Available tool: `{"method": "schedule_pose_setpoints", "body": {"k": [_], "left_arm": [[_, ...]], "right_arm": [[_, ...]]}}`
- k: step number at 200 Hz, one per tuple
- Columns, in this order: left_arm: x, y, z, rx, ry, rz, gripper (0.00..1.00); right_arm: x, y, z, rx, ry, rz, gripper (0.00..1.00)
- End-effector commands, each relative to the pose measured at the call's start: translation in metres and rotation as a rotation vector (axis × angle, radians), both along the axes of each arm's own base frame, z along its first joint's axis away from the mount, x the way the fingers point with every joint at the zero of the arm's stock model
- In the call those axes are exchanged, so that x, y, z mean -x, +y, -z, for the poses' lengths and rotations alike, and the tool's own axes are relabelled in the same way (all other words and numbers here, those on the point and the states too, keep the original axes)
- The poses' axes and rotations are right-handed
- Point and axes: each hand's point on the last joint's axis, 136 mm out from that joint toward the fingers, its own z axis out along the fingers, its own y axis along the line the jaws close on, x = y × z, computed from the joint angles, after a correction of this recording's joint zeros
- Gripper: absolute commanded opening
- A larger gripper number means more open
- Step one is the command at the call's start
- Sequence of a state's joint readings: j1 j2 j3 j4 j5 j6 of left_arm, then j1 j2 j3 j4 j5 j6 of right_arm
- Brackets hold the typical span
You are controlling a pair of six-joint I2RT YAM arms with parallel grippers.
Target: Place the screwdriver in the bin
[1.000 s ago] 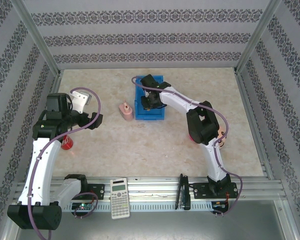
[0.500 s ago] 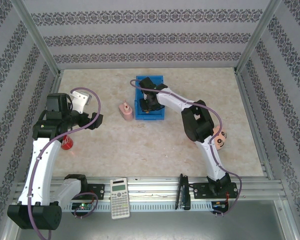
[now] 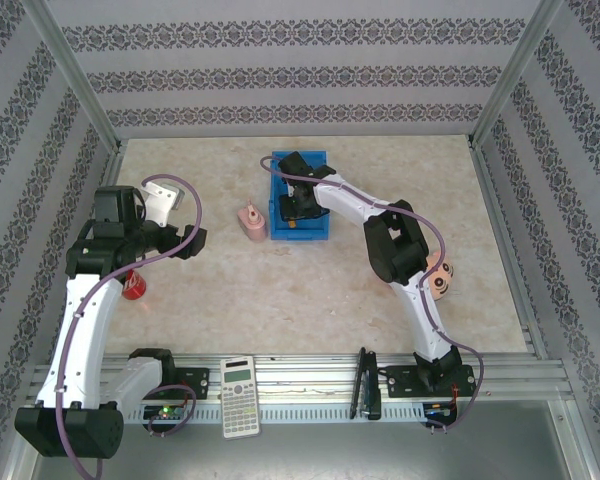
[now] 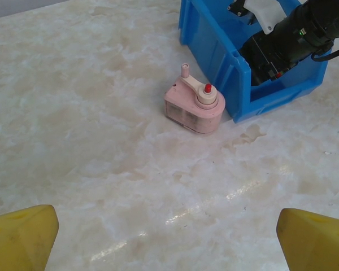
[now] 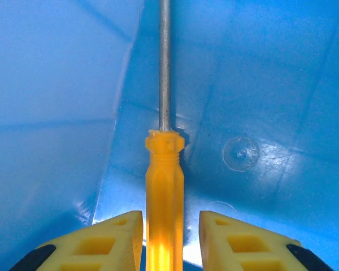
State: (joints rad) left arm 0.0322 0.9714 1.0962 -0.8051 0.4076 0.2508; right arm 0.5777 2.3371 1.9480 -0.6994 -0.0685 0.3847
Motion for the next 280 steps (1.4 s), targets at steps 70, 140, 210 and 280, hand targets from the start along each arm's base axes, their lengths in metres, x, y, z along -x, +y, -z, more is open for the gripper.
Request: {"method": "schedule_pose_setpoints", "body": {"k": [70, 140, 210, 280], "left_arm": [[-0.006, -0.005, 0.002, 0.033, 0.033, -0.002, 0.99], [-0.062, 0.007, 0.028, 0.04, 0.02, -0.117, 0.99], [-0.105, 0.041, 0.078, -0.005, 0.015, -0.369, 0.99], [-0.098, 0.048, 0.104, -0.003, -0.122, -0.404, 0.99]], "right_arm": [[-0.009, -0.015, -0.111, -0.018, -0.201, 0.003, 0.37], [0.039, -0.048, -0.23, -0.121, -0.509, -0.014, 0.48], [0.101, -0.141, -0.232, -0.055, -0.777, 0.063, 0.72], [0.105, -0.213, -0.194, -0.017, -0.798, 0.275, 0.8]]}}
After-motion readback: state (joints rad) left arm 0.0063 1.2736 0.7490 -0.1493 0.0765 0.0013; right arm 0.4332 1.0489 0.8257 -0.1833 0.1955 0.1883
